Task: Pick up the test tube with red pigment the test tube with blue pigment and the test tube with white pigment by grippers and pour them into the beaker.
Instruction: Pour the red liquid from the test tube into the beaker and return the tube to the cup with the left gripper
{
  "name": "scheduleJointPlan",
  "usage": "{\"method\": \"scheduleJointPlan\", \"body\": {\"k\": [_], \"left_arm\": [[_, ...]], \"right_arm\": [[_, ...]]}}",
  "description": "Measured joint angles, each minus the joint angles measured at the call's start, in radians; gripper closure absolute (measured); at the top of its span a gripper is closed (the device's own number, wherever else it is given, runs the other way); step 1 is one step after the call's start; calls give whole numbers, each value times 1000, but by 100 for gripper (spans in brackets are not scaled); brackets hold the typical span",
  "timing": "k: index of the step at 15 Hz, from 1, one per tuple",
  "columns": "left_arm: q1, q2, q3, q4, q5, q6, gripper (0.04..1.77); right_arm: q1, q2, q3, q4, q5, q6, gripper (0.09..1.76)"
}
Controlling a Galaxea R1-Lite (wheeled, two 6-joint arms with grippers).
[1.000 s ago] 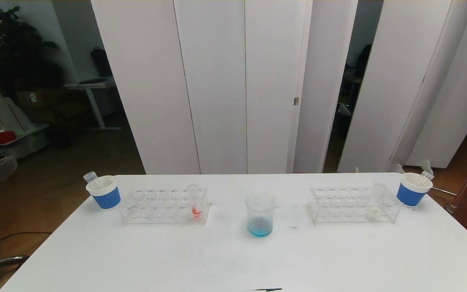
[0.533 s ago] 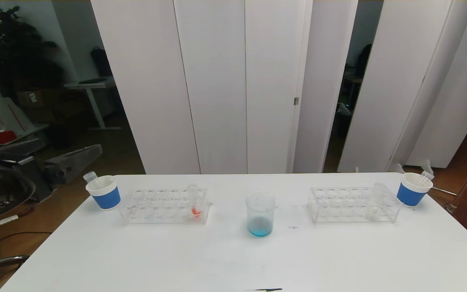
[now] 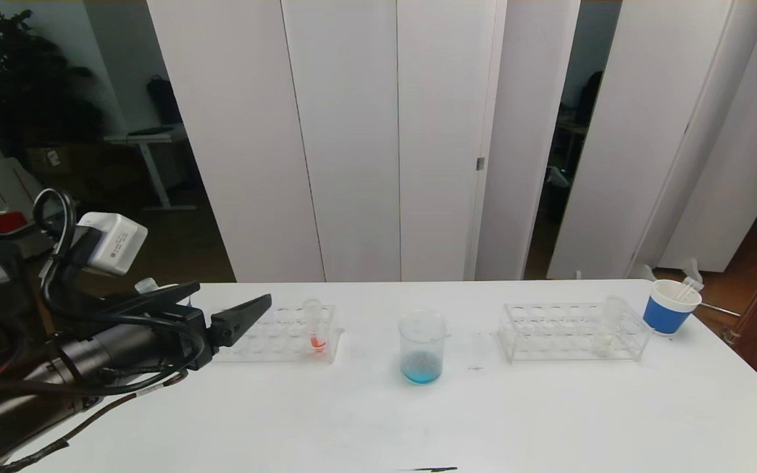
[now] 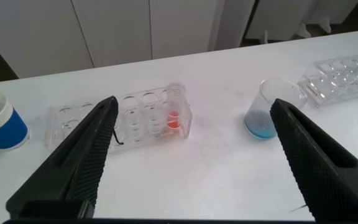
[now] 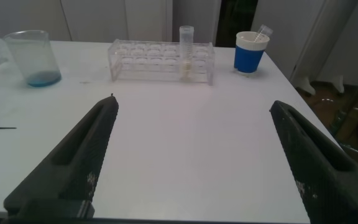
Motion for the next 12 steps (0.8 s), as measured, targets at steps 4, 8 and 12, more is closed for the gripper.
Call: {"method": "scheduleJointPlan", "body": {"k": [4, 8, 12], "left_arm": [[-39, 111, 32, -103, 3, -18, 6], [-60, 258, 29, -248, 60, -25, 6], [-98, 414, 23, -417, 186, -30, 6]], "right_arm": [[0, 0, 0, 0, 0, 0, 10], [0, 0, 0, 0, 0, 0, 10], [0, 0, 0, 0, 0, 0, 10]]}}
